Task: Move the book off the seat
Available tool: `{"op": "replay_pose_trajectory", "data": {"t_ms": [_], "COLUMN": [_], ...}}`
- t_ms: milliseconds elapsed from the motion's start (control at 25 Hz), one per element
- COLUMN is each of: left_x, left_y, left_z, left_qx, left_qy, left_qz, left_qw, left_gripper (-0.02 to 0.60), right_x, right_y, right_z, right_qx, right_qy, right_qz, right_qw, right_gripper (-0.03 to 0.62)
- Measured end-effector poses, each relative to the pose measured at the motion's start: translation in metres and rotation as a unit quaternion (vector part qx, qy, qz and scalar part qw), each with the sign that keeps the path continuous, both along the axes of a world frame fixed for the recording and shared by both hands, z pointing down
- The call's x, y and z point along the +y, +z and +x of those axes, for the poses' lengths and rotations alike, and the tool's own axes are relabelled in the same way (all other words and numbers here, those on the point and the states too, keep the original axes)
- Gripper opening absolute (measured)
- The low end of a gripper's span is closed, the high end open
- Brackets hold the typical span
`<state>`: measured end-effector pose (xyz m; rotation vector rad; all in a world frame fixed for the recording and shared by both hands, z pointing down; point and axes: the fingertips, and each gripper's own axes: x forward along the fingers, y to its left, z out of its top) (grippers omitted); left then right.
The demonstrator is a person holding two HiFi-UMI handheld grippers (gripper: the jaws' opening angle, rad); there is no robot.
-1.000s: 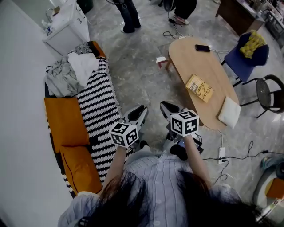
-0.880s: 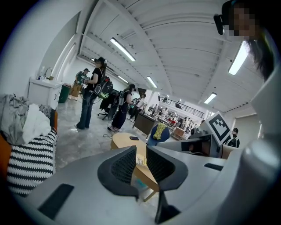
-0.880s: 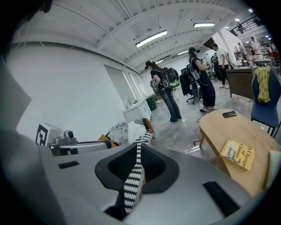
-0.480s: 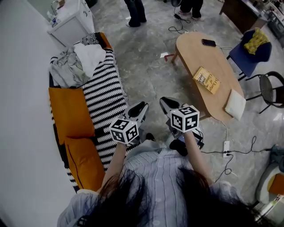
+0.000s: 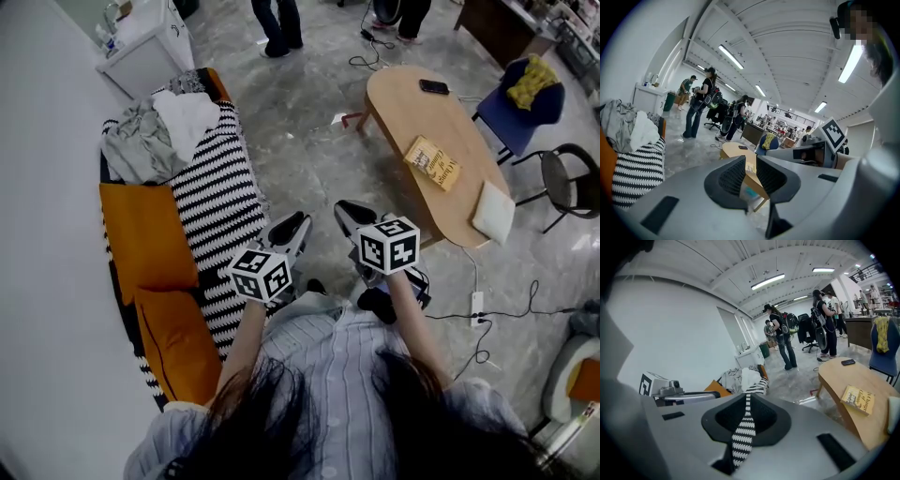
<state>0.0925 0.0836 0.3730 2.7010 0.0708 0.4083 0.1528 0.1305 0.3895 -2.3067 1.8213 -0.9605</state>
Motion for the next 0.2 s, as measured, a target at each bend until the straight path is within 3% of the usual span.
{"op": "replay_pose_trajectory", "data": {"t_ms": [200], "left_x": [-0.0024], "left_y": [-0.0006], "left_z": [-0.0020], "left_qx": [0.004], "left_qy": [0.001], "left_qz": [-0.002], "left_qw": [1.0000], "left_gripper": [0.081], "right_x": [-0.0019], "right_y": [-0.0010], "right_z": [-0.0038], "right_qx": [0.002], "right_qy": [-0.001], "right_qz": [-0.003], "right_qw": [1.000], "right_gripper": [0.040]}}
